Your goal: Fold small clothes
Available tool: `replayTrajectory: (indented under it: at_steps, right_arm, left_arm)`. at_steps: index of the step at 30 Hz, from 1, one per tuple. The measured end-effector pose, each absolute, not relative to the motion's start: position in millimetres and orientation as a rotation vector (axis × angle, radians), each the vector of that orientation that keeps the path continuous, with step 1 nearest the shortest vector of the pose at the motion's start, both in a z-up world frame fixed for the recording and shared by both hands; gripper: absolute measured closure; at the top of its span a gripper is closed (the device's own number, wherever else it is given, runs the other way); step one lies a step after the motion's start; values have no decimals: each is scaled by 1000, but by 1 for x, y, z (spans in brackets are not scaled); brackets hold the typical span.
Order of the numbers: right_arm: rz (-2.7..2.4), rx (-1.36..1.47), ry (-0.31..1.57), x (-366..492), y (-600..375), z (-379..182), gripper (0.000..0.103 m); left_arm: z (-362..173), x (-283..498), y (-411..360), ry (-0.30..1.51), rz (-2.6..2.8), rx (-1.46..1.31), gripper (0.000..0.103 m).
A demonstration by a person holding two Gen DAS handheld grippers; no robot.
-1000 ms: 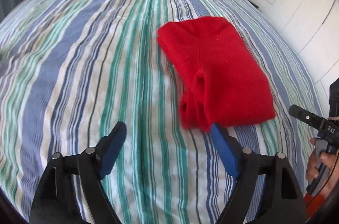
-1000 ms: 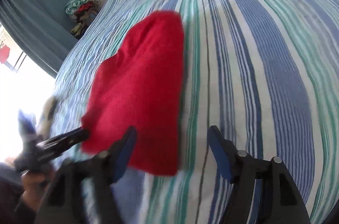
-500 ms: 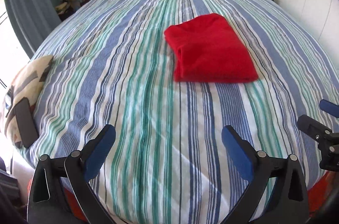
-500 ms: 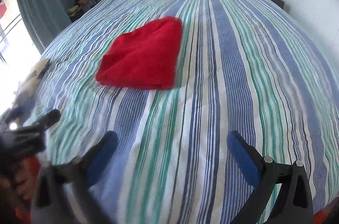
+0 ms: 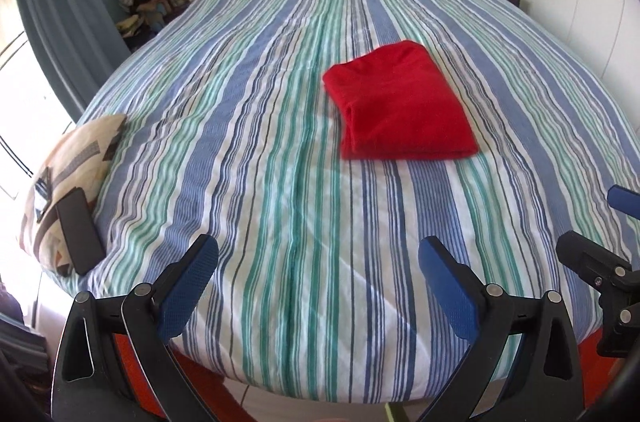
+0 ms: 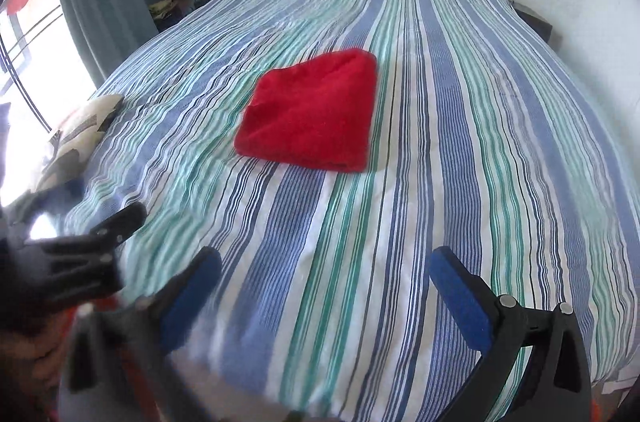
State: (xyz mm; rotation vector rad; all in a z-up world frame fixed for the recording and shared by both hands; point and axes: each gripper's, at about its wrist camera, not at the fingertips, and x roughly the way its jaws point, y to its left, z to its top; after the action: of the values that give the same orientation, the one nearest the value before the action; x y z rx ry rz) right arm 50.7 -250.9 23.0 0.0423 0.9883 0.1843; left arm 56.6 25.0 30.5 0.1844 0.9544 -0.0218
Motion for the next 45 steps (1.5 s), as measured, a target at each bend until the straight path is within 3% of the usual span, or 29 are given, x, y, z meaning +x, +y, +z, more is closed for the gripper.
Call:
replayTrajectory:
  at_steps: [45]
  right_arm:
    - [150,-55,978,20,-241,75,1]
  left_arm:
    - [73,37,14,917,-22,220,0]
